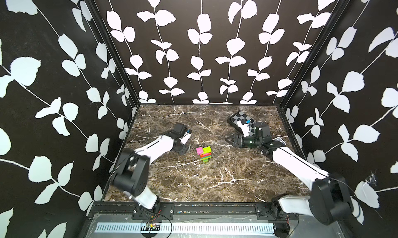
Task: Assemble a carrot with lego
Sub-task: Pick up the lego brick from the center of the board, then place the lego brick at the center of the board.
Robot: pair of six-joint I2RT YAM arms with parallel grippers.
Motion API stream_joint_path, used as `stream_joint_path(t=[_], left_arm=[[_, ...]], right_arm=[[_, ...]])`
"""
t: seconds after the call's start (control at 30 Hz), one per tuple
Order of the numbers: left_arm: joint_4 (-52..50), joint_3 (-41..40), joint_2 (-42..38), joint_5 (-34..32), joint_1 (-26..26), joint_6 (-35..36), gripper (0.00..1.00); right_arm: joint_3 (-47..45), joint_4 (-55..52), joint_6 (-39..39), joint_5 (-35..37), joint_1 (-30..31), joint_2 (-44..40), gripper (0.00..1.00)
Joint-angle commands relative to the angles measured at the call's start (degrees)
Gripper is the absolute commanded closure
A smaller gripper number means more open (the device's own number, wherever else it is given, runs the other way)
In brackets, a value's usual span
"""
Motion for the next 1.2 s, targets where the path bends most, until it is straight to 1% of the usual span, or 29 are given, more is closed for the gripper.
stream_joint_path(t=[0.0, 0.03, 0.07, 0.1, 0.13, 0.17, 0.23, 0.3, 0.37, 0.5, 0.57, 0.7, 0.83, 0.9, 1.0, 1.1, 1.17], left_arm=[[-3.2, -1.8, -16.9, -0.3, -1.7, -0.8, 0.88], [-4.5, -1.7, -20.0, -0.3, -3.8, 0.0, 0.87], [-6.6, -0.7, -23.2, -0.8, -7.1, 1.3, 0.85], [-9.2, 1.1, -24.6, -1.2, -10.8, 2.4, 0.85], [-11.2, 2.7, -25.1, -1.0, -13.9, 3.0, 0.85], [-12.8, 4.6, -24.7, -0.3, -18.2, 3.7, 0.85], [-13.9, 7.5, -21.9, -0.2, -25.7, 5.4, 0.86], [-14.4, 11.2, -15.5, 0.6, -33.3, 8.2, 0.86], [-14.1, 14.6, -8.2, 2.6, -37.7, 11.1, 0.86], [-11.2, 19.3, 5.0, 8.7, -38.6, 14.8, 0.86], [-8.8, 20.9, 10.1, 10.9, -38.6, 16.0, 0.85], [-7.4, 24.5, 20.5, 14.9, -39.2, 17.8, 0.82], [-8.5, 27.7, 28.7, 14.6, -39.2, 20.5, 0.78], [-8.7, 28.8, 31.0, 14.4, -39.1, 21.6, 0.75], [-9.0, 29.7, 33.1, 14.3, -39.1, 22.6, 0.67], [-10.1, 30.8, 33.5, 14.1, -38.7, 22.7, 0.54], [-10.5, 31.2, 32.0, 14.5, -38.2, 22.1, 0.45]], right_arm=[[-3.1, -5.0, -2.6, 7.7, -1.2, -4.5, 0.30], [-3.5, -5.6, -2.7, 8.9, -1.3, -5.2, 0.30], [-3.9, -6.1, -2.5, 10.0, -1.5, -5.8, 0.29], [-4.0, -6.4, -2.4, 10.8, -1.7, -6.1, 0.29], [-4.1, -6.6, -2.3, 11.3, -1.9, -6.3, 0.29], [-3.8, -7.3, -2.2, 12.1, -2.3, -6.3, 0.29], [-3.3, -8.9, -2.2, 13.0, -3.7, -6.3, 0.28], [-2.9, -11.0, -2.1, 14.8, -6.0, -6.8, 0.28], [-3.1, -12.1, -1.4, 16.5, -9.1, -7.4, 0.28], [-5.0, -13.3, 0.2, 18.1, -15.2, -9.3, 0.28], [-6.3, -13.6, 0.7, 19.4, -16.5, -10.2, 0.29], [-8.8, -14.4, 0.8, 21.9, -16.9, -11.5, 0.29], [-9.9, -14.6, 0.9, 22.3, -17.0, -11.5, 0.29], [-10.1, -14.6, 1.1, 21.9, -17.0, -11.3, 0.29], [-10.4, -15.0, 1.5, 20.9, -16.9, -11.1, 0.29], [-11.0, -15.2, 1.8, 20.9, -16.9, -11.7, 0.29], [-11.4, -15.5, 1.7, 20.6, -16.9, -12.5, 0.28]])
